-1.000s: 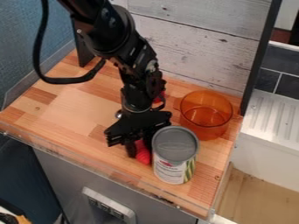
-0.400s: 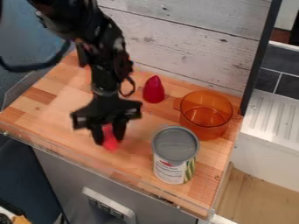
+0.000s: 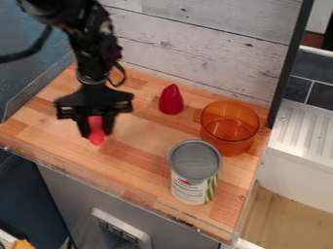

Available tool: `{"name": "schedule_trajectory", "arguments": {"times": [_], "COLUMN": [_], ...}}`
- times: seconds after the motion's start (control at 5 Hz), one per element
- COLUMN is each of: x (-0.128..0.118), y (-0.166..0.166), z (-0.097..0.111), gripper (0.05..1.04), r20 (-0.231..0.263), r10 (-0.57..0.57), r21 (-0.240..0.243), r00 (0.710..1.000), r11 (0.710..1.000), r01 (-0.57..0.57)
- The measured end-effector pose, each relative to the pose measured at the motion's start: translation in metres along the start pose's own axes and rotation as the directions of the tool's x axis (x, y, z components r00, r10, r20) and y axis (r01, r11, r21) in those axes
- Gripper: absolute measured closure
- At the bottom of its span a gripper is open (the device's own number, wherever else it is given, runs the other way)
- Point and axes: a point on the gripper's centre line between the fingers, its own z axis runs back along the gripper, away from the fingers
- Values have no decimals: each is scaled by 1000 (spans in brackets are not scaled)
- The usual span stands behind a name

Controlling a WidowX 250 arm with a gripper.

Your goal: Move the red spoon to the left side of the table

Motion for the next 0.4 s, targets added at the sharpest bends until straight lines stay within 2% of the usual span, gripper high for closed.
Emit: {"name": "schedule_trajectory", "arguments": {"times": [0.2,0.4], "x": [30,49], "y": [22,41], "z": [-5,-13], "gripper": [686,686], "r20": [31,71], "r10": [24,-96], "r21": [20,50], "r00": [999,993], "r11": [1000,994], "r01": [-24,93]}}
